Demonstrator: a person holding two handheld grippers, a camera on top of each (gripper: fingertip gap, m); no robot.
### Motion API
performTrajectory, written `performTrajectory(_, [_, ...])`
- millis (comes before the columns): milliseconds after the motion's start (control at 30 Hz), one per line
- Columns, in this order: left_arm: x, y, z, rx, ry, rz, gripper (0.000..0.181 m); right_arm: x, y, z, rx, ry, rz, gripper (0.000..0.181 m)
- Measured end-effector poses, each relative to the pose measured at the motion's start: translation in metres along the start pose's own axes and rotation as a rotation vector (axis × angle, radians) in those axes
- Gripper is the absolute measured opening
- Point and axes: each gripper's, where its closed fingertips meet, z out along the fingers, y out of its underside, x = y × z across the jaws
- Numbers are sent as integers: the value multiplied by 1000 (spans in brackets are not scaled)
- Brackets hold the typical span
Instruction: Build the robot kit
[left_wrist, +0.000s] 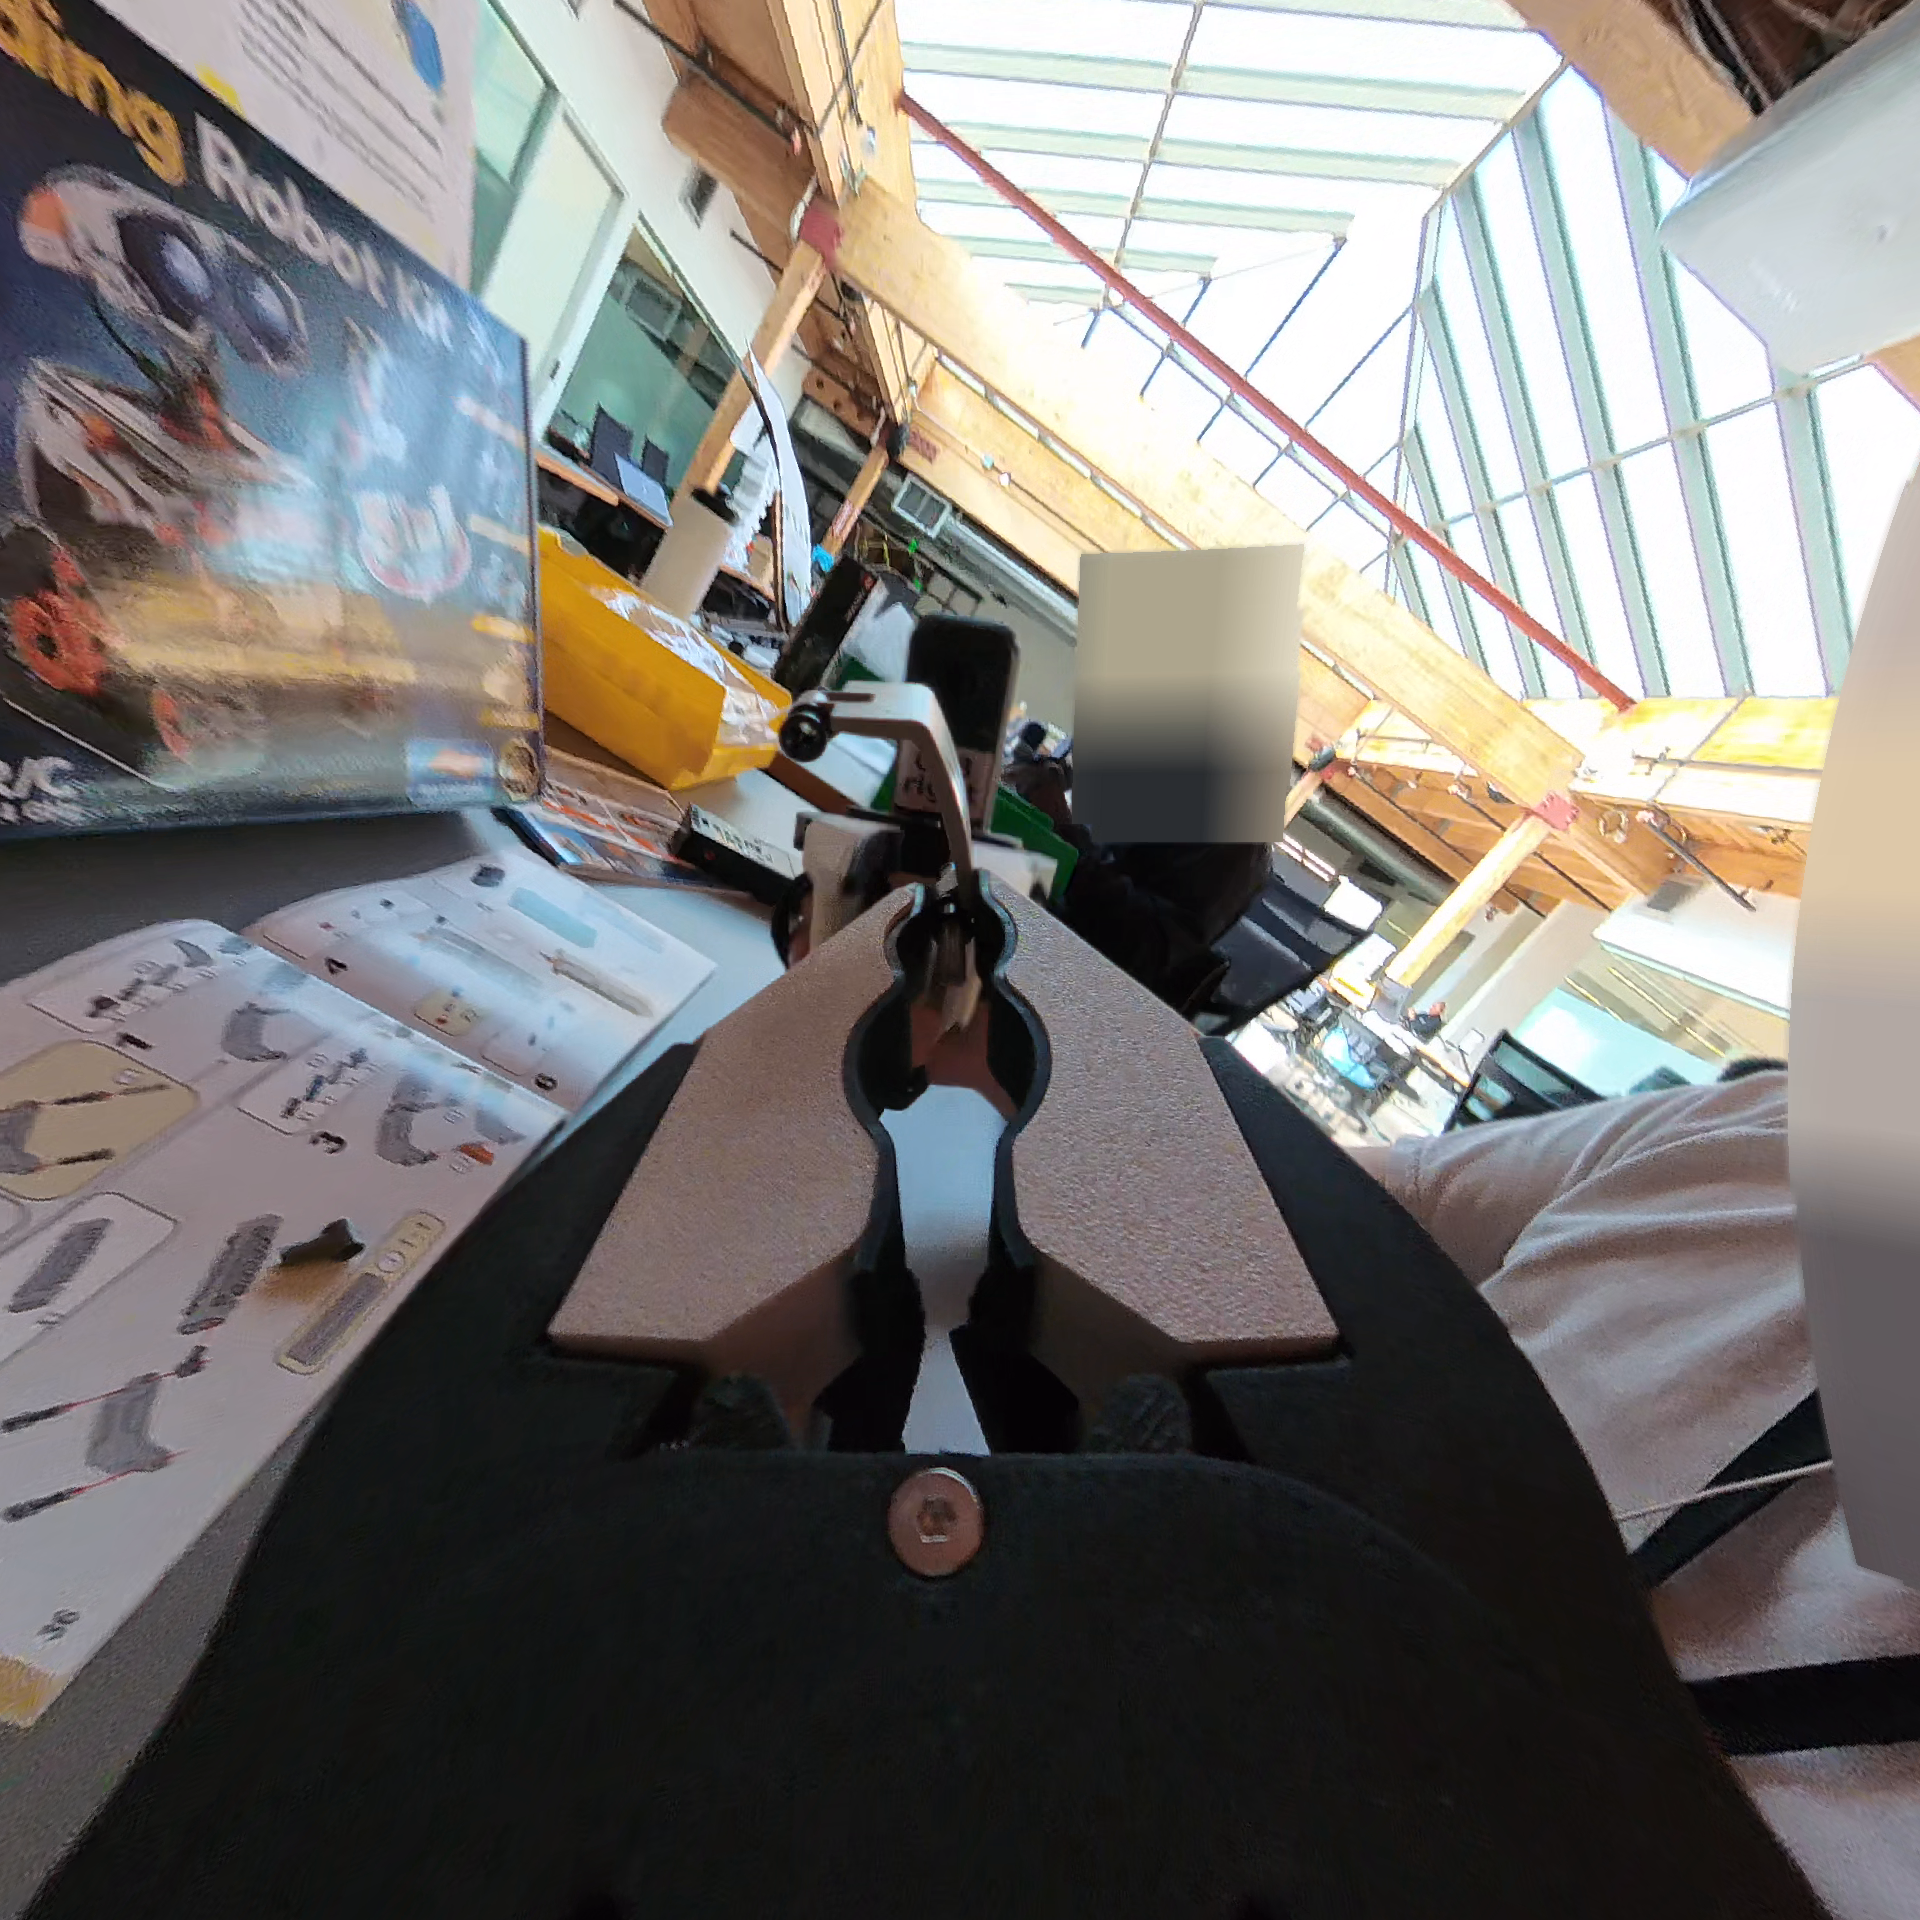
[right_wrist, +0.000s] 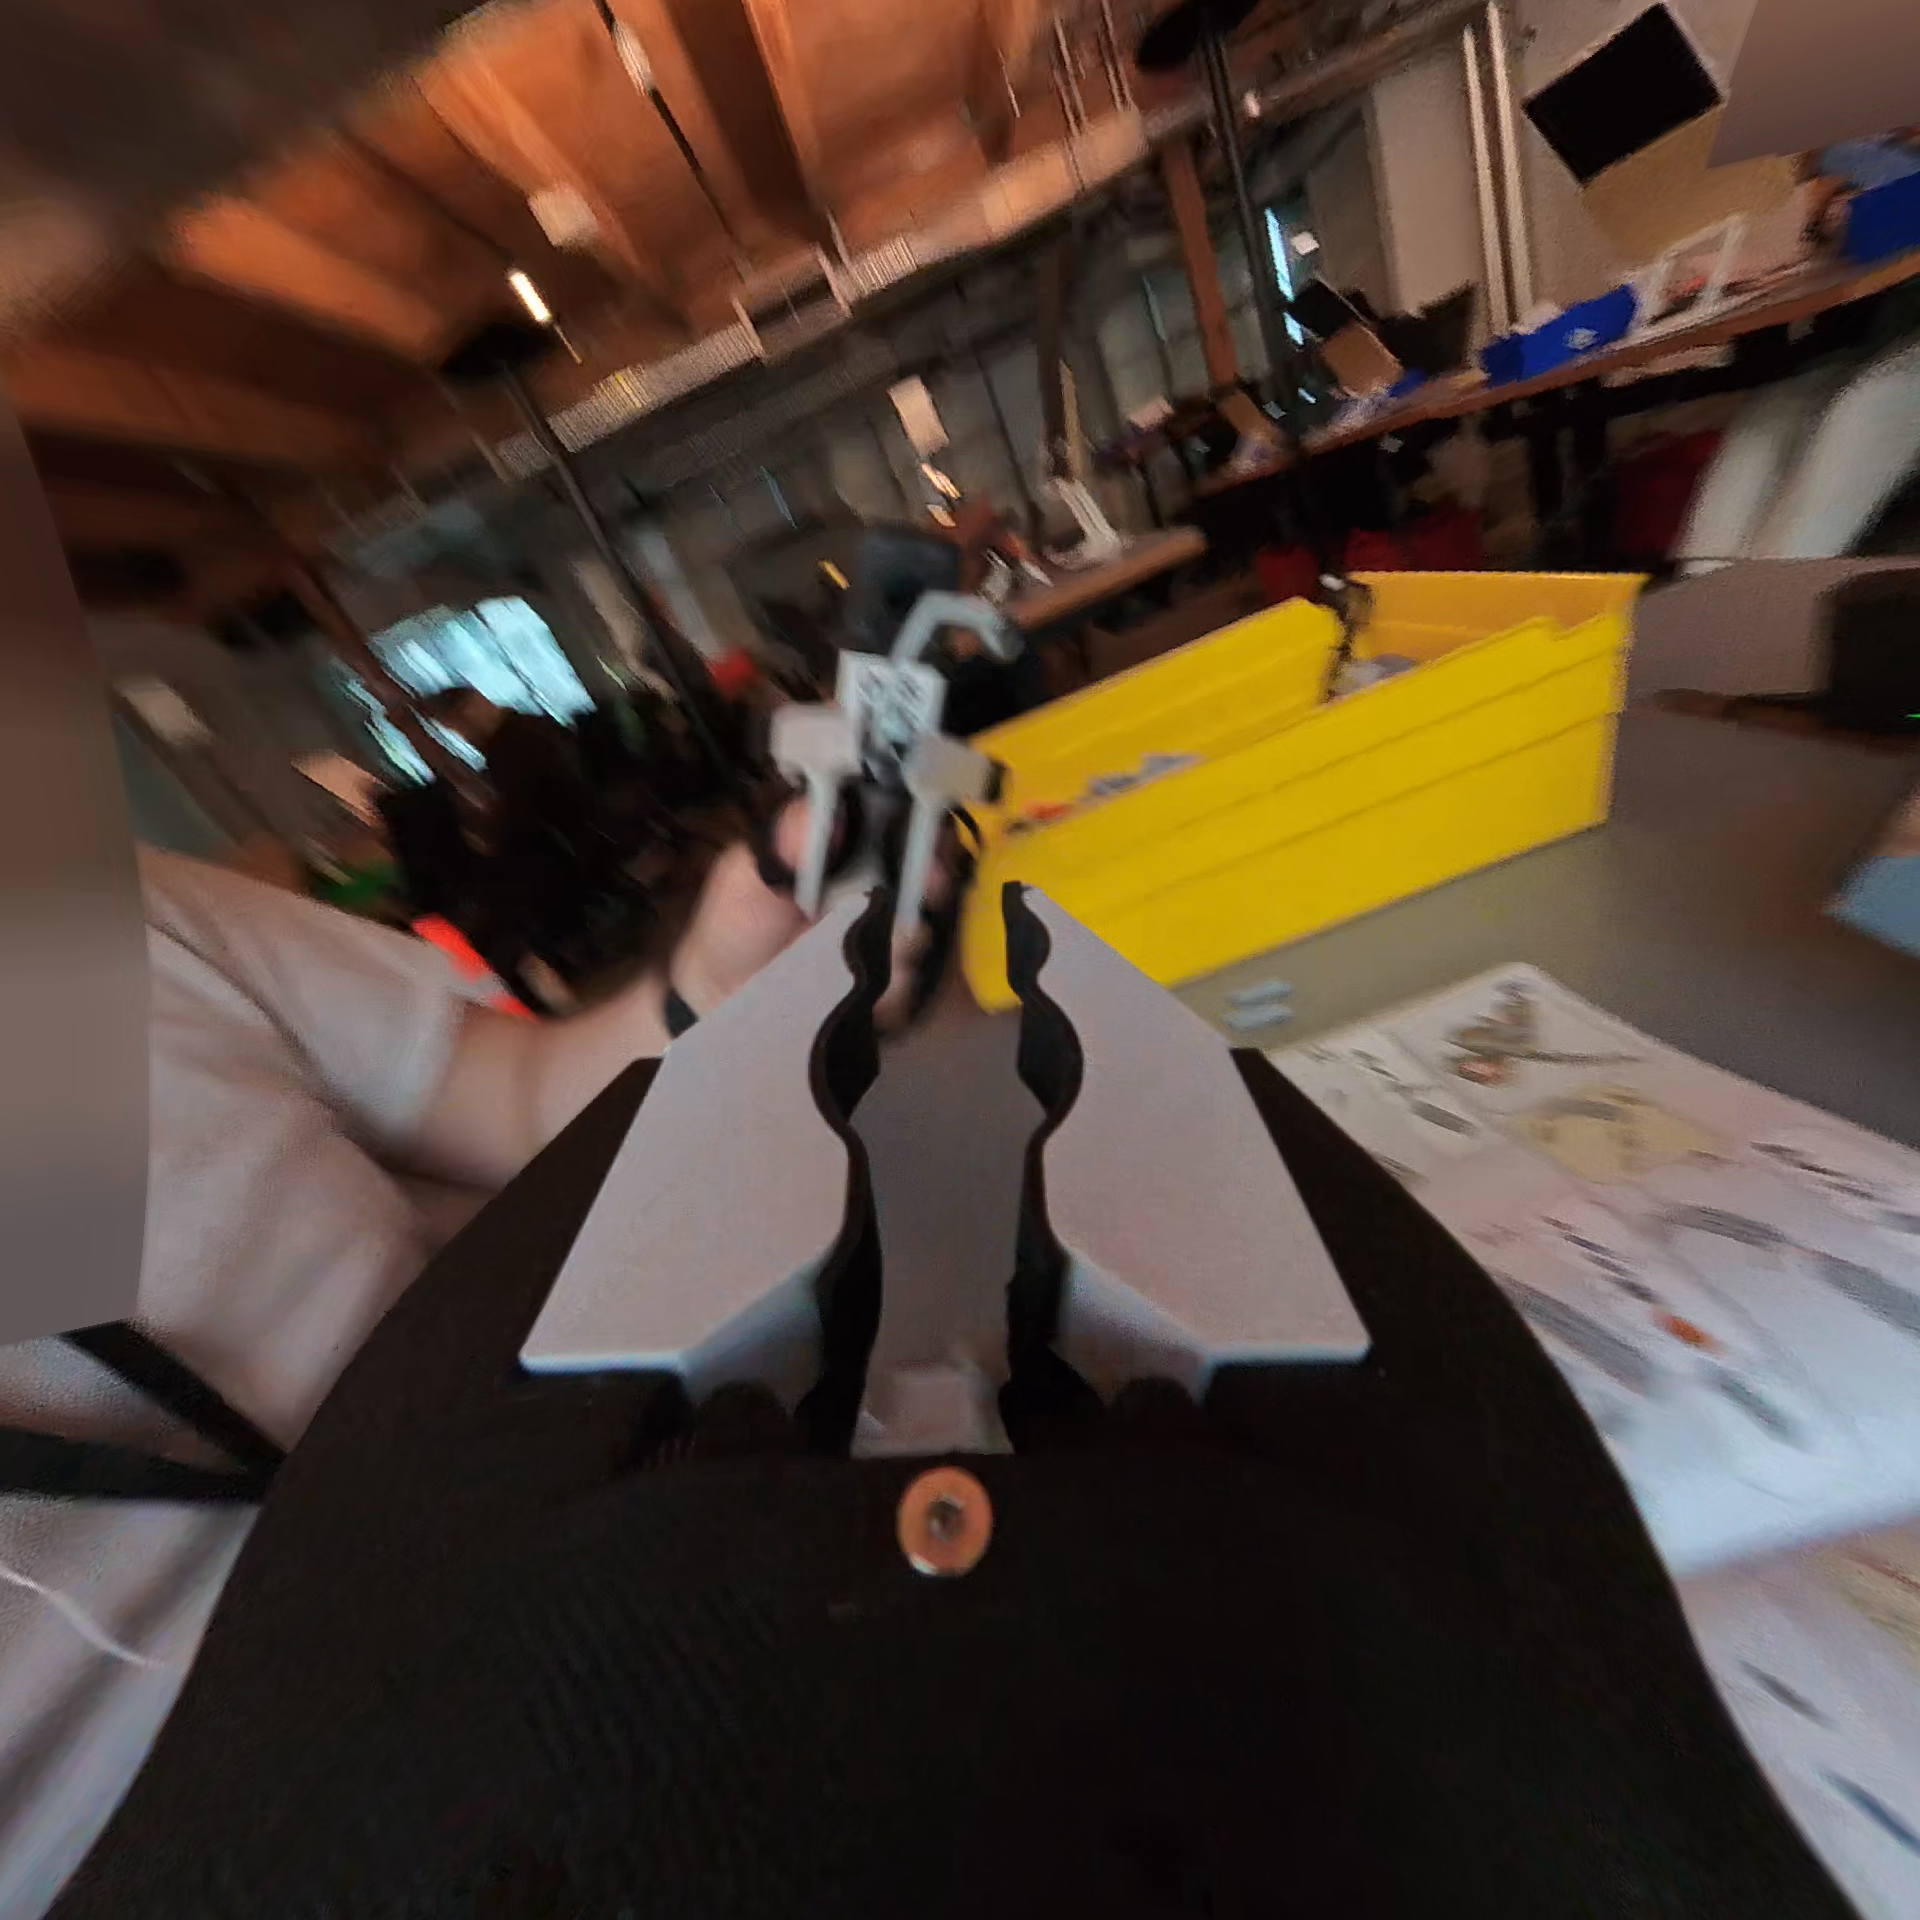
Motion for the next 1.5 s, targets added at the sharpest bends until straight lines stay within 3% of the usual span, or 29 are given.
performTrajectory(100, [2,-20,-14,69,-15,28,4,50,51,-9,-393,241,-329,18])
performTrajectory(167, [6,-24,-17,81,-8,46,4,68,79,-7,-601,273,-420,19])
performTrajectory(300, [8,-22,-14,63,-2,56,5,91,99,9,-731,261,-384,11])
performTrajectory(433, [12,-23,-16,62,22,41,5,108,96,8,-900,209,-562,18])
performTrajectory(667, [13,-23,-16,48,47,13,5,111,113,14,-989,17,-420,21])
performTrajectory(767, [13,-23,-16,45,45,11,5,112,116,20,-974,8,-395,19])
performTrajectory(800, [12,-22,-16,43,42,6,5,113,118,21,-977,10,-382,9])
performTrajectory(933, [8,-20,-16,37,35,-15,5,115,117,23,-970,50,-394,8])
performTrajectory(1000, [5,-18,-15,31,18,-28,5,114,103,24,-904,108,-456,8])
performTrajectory(1067, [0,-17,-15,32,-4,-48,5,110,68,24,-748,236,-572,9])
performTrajectory(1167, [-8,-11,-13,31,-37,-105,5,60,7,25,-407,332,-731,8])
performTrajectory(1233, [-11,-7,-11,28,-33,-147,5,37,-1,17,-380,391,-834,8])
performTrajectory(1267, [-12,-5,-10,23,-33,-160,5,35,10,12,-441,409,-849,9])
performTrajectory(1400, [-8,-4,-9,13,-24,-157,5,58,109,-29,-913,458,-596,9])
performTrajectory(1500, [-11,-1,-8,-1,-39,-152,4,52,132,-37,-947,510,-367,8])
